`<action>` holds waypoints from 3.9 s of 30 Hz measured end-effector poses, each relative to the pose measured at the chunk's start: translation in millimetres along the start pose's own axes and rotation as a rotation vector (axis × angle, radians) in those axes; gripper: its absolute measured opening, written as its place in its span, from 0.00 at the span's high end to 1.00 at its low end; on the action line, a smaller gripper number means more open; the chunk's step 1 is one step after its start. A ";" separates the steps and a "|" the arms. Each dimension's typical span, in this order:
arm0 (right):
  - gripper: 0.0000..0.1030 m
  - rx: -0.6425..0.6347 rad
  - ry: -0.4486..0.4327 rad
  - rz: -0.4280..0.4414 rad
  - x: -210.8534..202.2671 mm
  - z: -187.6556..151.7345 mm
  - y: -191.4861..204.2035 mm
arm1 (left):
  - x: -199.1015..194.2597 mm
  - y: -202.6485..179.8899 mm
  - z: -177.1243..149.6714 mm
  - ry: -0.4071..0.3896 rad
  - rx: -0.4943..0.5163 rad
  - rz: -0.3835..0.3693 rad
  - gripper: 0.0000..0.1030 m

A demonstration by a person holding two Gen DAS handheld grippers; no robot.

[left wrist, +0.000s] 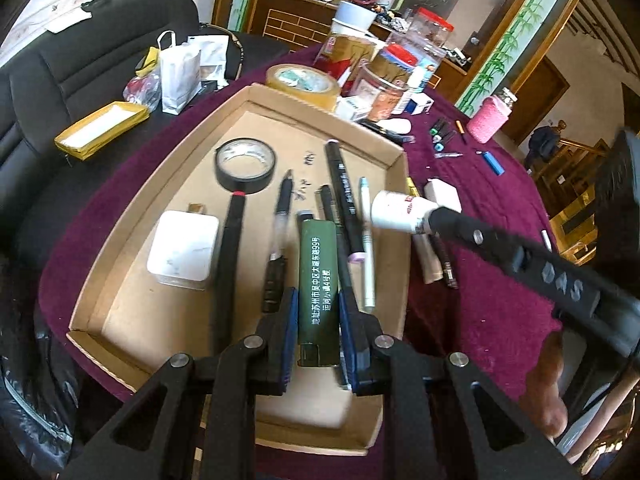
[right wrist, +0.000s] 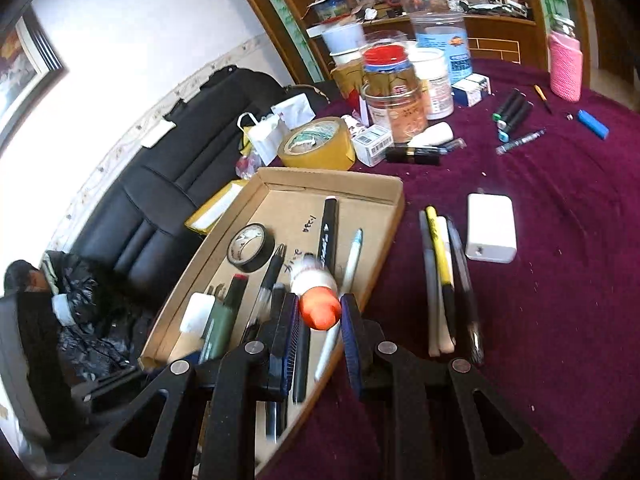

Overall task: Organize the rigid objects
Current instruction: 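Carry the glue bottle and green cylinder into the tray with both tools, then open both tools to release the bottle and cylinder in the tray, then grasp the white charger with the right tool while the left tool approaches the pens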

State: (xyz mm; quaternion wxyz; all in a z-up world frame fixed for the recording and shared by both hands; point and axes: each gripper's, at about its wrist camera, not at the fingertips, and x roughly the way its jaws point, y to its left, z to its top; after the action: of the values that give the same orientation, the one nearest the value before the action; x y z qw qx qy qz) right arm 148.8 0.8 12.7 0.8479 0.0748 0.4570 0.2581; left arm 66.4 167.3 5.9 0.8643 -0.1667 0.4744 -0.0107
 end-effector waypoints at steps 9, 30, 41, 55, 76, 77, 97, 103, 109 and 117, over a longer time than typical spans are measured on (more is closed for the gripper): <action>0.78 -0.010 0.045 -0.040 39.7 15.1 15.6 | 13.8 13.2 2.0 0.033 -0.008 0.002 0.81; 0.77 -0.025 0.036 -0.030 57.7 17.2 17.4 | 39.2 10.0 -1.8 0.076 0.051 0.055 0.81; 0.77 -0.001 0.026 0.005 51.3 11.7 7.4 | 33.5 17.8 3.5 0.053 0.025 0.040 0.81; 0.77 -0.080 0.040 -0.062 57.0 3.9 25.4 | 43.9 26.7 43.7 0.056 0.047 0.026 0.81; 0.67 -0.103 0.078 -0.055 75.9 -6.2 27.8 | 76.6 27.3 61.7 0.185 0.085 0.109 0.80; 0.63 -0.100 0.075 -0.051 74.6 -7.0 27.2 | 75.7 28.1 61.8 0.182 0.084 0.107 0.77; 0.42 0.115 -0.075 0.199 -30.1 -28.3 -49.2 | -6.6 -27.3 31.5 -0.060 0.066 0.006 0.31; 0.42 0.188 -0.047 0.175 -39.5 -43.9 -99.7 | -8.4 -80.6 13.2 -0.061 0.146 -0.020 0.31; 0.42 0.173 -0.050 0.130 -61.7 -57.7 -138.9 | 3.4 -117.3 -4.1 -0.037 0.194 -0.027 0.31; 0.43 0.215 -0.030 0.082 -62.1 -57.9 -178.5 | 21.0 -134.0 -11.9 0.000 0.217 -0.027 0.31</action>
State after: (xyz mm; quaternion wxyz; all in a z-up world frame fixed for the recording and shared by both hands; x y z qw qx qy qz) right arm 139.7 -189.7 -39.3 0.8303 0.1876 0.4660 0.2412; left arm 86.8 33.8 22.9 0.8770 -0.0786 0.4682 -0.0736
